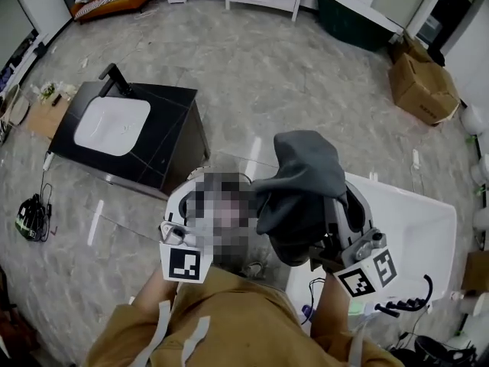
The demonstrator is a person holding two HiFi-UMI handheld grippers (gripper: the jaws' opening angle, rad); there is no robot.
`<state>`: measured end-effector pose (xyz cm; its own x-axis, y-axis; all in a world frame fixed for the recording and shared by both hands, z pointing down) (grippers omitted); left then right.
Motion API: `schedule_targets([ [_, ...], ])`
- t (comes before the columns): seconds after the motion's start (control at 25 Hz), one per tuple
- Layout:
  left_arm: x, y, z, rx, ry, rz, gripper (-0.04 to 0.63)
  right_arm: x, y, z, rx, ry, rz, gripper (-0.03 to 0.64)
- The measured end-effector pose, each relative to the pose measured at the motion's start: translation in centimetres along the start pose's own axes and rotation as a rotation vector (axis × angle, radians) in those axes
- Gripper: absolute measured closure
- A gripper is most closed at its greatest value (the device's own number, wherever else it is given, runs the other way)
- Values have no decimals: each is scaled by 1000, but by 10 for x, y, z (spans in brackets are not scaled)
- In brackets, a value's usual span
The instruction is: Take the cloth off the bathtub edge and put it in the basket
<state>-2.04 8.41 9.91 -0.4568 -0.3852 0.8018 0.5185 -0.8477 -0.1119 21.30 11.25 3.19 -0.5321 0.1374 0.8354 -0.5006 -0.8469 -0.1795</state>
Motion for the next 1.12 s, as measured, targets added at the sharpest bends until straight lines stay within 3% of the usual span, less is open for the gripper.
schedule_targets([
  [0.28,47,-23,-63,-34,6,9,592,24,60,-39,-17,-18,-11,563],
  [0.52,80,-21,-91,13,20,37,592,46,97,-62,4,-20,-5,563],
  [0.76,106,-15,-90,53,68,28,592,69,116,-63,39,-11,-55,563],
  [1.12,136,-6,-85,58,51,-35,592,85,140,-51,28,-5,-125,563],
])
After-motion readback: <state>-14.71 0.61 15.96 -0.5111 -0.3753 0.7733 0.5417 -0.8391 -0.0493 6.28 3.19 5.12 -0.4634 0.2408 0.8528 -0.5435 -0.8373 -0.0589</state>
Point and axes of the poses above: the fingertips, and each gripper's own axes: y forward along the fingers, z to its right, x out of its underside, the point moved 4 cm from there along -y, backward along the fingers, and after that the axes turned 15 degrees about y, right-handed, at the moved point
